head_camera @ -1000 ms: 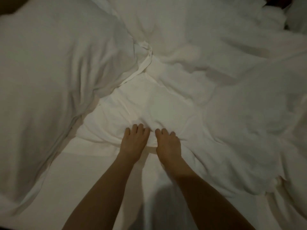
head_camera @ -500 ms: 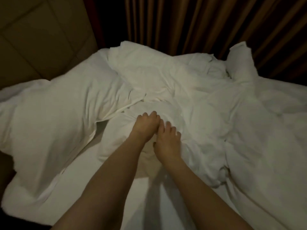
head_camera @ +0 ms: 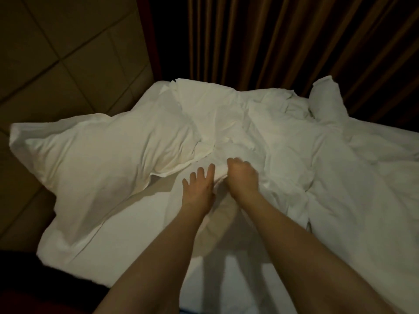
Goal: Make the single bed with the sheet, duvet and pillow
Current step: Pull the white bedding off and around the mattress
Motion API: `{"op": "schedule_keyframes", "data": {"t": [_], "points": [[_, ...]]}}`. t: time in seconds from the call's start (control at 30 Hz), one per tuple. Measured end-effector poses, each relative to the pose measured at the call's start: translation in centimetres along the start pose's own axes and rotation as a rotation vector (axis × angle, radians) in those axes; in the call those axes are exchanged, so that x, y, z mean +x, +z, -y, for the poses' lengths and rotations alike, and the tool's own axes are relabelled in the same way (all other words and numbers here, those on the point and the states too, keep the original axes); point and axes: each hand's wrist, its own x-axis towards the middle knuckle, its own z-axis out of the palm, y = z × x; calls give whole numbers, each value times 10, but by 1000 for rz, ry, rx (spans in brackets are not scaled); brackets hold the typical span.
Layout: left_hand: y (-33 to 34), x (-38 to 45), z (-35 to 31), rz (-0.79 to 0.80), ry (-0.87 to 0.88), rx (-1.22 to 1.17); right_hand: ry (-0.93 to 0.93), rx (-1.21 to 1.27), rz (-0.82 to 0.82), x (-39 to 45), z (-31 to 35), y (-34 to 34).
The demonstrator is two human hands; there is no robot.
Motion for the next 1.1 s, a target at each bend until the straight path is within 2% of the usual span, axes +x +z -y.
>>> {"op": "schedule_keyframes", "data": {"t": [0.1, 0.23, 0.3, 0.4, 0.47, 0.53, 0.63, 0.73, 0.8, 0.9, 0.97, 1.1], "points": [[-12, 3, -4, 4, -122, -108, 40, -8, -82, 3, -16, -43], [-50, 13, -37, -89, 1, -243, 86, -23, -170, 0, -31, -86], [-72, 19, -46, -118, 60, -162, 115, -99, -152, -4, -35, -99], [-107, 26, -48, -190, 188, 51, 10, -204, -48, -8, -24, -107], [-131, 28, -50, -226, 281, 127, -50, -142, -16, -7, -7, -102], [-151, 27, -50, -248, 315, 196, 17, 13, -75, 1, 5, -99], [-171, 22, -35, -340, 250, 199, 70, 193, -151, 13, 21, -106], [-163, 14, -10, -410, 186, 58, -46, 133, -188, 21, 35, -117], [-143, 5, 4, -369, 89, -42, -82, 86, -206, 24, 37, -119], [-113, -3, 15, -234, -191, -216, -41, 161, -237, 30, 43, -114], [-107, 1, 23, -255, -286, -269, -36, 194, -236, 30, 51, -107], [-138, 20, 33, -329, -208, -90, 7, 270, -286, 35, 54, -114]]}}
